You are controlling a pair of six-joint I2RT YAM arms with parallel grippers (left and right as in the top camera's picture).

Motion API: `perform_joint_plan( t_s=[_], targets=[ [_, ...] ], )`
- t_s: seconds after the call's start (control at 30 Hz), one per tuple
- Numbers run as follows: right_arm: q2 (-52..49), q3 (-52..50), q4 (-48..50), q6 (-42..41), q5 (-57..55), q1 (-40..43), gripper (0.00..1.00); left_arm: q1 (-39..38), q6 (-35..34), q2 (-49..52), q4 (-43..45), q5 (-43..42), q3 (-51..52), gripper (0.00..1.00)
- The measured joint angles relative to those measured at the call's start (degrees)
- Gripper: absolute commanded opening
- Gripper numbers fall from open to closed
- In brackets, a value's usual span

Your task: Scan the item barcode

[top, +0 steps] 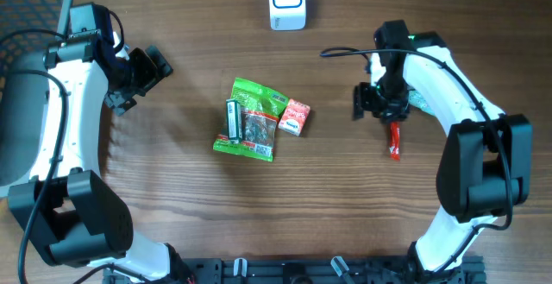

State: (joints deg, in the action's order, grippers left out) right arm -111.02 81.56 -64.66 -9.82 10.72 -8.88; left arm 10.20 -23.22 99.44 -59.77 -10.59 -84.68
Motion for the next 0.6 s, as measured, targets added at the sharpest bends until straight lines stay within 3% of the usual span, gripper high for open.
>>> perform_joint_plan(
  t_s=[0.27,0.3,0.37,0.4,0.53,0.6],
  targets=[
    [0.0,0.0,8.0,-0.7,12.4,-8.9,0.65,0.0,0.0,0.0,0.0,0.0,0.0,1.0],
    [0.0,-0.1,9.2,-2.0,12.9,-10.3,0.7,0.0,0.0,0.0,0.0,0.0,0.0,1.0],
    [0.0,-0.1,11.5,-4.8,13.5,-11.7,0.98,0.0,0.0,0.0,0.0,0.0,0.0,1.0],
    [0.0,-0.1,12.6,-6.5,13.7,-12.1,1.0,0.0,0.0,0.0,0.0,0.0,0.0,1.0],
    [0.0,-0.1,14.5,-10.6,13.9,-12.5,1.0,0.0,0.0,0.0,0.0,0.0,0.0,1.0],
    [0.0,-0.1,14.6,-11.4,13.9,-12.5,0.91,0.0,0.0,0.0,0.0,0.0,0.0,1.0]
  ],
)
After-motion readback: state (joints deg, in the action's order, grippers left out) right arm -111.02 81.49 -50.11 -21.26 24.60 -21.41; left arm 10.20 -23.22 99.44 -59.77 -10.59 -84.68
